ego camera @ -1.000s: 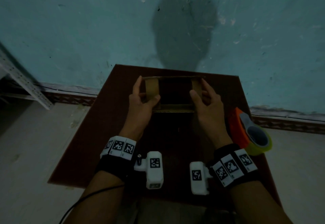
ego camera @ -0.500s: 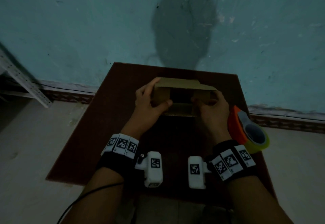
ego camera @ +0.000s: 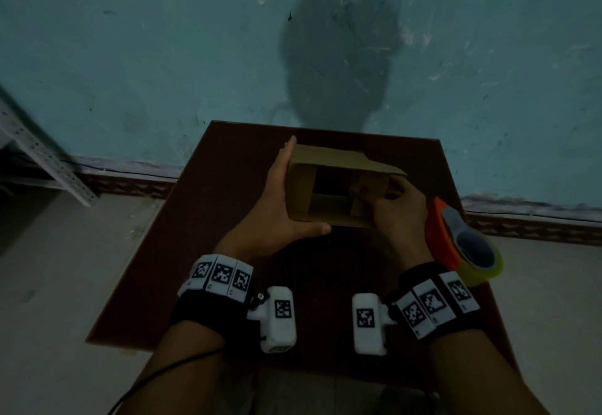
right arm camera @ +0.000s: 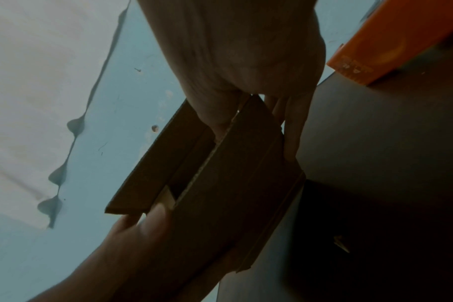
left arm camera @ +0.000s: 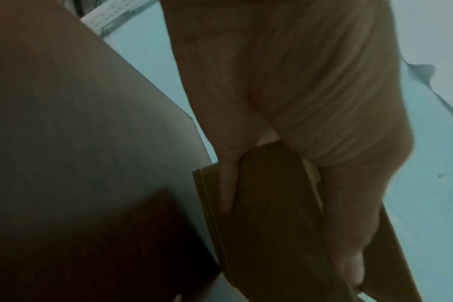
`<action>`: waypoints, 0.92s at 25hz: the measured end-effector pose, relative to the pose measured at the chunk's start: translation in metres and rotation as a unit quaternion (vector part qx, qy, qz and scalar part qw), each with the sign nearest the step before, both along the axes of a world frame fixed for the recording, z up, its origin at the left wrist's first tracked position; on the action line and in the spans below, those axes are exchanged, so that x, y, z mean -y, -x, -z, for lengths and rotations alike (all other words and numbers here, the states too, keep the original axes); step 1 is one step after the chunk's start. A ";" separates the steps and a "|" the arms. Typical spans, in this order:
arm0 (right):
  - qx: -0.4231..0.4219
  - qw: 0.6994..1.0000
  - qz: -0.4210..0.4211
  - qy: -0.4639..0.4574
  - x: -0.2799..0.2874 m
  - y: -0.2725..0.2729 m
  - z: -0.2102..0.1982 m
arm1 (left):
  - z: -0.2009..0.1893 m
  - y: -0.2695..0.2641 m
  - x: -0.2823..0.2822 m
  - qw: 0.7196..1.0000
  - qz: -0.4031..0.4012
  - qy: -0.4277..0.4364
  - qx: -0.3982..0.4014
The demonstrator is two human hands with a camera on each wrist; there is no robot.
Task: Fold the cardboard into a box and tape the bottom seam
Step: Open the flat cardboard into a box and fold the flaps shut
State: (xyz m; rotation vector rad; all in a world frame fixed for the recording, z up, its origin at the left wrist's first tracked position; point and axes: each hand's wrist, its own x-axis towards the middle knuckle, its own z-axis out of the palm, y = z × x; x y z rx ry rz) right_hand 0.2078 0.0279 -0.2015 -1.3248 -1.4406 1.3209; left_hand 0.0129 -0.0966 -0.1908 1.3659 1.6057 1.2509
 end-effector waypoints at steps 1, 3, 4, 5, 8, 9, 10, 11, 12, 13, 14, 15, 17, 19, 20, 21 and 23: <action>-0.001 1.000 0.001 -0.003 0.000 -0.001 0.001 | 0.000 0.000 0.000 1.000 0.002 -0.006 -0.009; 0.009 1.000 -0.001 -0.009 0.002 0.000 0.001 | -0.003 -0.003 -0.001 0.999 -0.026 -0.028 -0.013; 0.004 1.000 -0.003 -0.006 0.002 0.002 0.002 | -0.004 -0.003 -0.001 0.998 -0.047 -0.044 -0.009; -0.014 1.000 -0.002 0.003 0.001 0.004 0.003 | -0.002 -0.002 -0.002 0.996 -0.066 -0.062 -0.006; -0.027 0.999 -0.026 0.022 -0.001 0.008 0.002 | 0.004 0.003 -0.005 0.988 -0.116 -0.103 -0.016; -0.027 0.999 -0.038 0.018 0.000 0.010 0.001 | 0.005 0.004 -0.005 0.986 -0.134 -0.103 -0.007; -0.025 0.999 -0.046 0.008 0.000 0.012 0.000 | 0.005 0.005 -0.005 0.983 -0.155 -0.100 0.015; -0.018 0.998 -0.053 -0.007 0.001 0.015 -0.002 | 0.005 0.005 -0.005 0.980 -0.172 -0.096 0.039; -0.010 0.998 -0.056 -0.023 0.003 0.017 -0.003 | 0.005 0.006 -0.006 0.977 -0.185 -0.095 0.053; -0.011 0.998 -0.055 -0.033 0.004 0.018 -0.004 | 0.004 0.006 -0.007 0.975 -0.192 -0.095 0.056; -0.016 0.998 -0.053 -0.035 0.005 0.019 -0.004 | 0.006 0.007 -0.007 0.975 -0.194 -0.096 0.055; -0.017 0.998 -0.049 -0.036 0.006 0.019 -0.004 | 0.006 0.007 -0.006 0.974 -0.197 -0.097 0.054; -0.013 0.998 -0.039 -0.046 0.006 0.017 -0.006 | 0.003 0.006 -0.003 0.971 -0.213 -0.100 0.037; -0.011 0.997 -0.027 -0.067 0.005 0.013 -0.010 | -0.001 0.009 0.003 0.963 -0.233 -0.118 -0.064; -0.012 0.997 -0.022 -0.079 0.004 0.011 -0.010 | -0.001 0.011 0.004 0.954 -0.237 -0.134 -0.123; -0.014 0.996 -0.018 -0.088 0.003 0.010 -0.013 | 0.000 0.013 0.006 0.946 -0.238 -0.146 -0.165; -0.014 0.997 -0.008 -0.077 0.003 0.010 -0.013 | 0.001 0.015 0.007 0.945 -0.236 -0.124 -0.188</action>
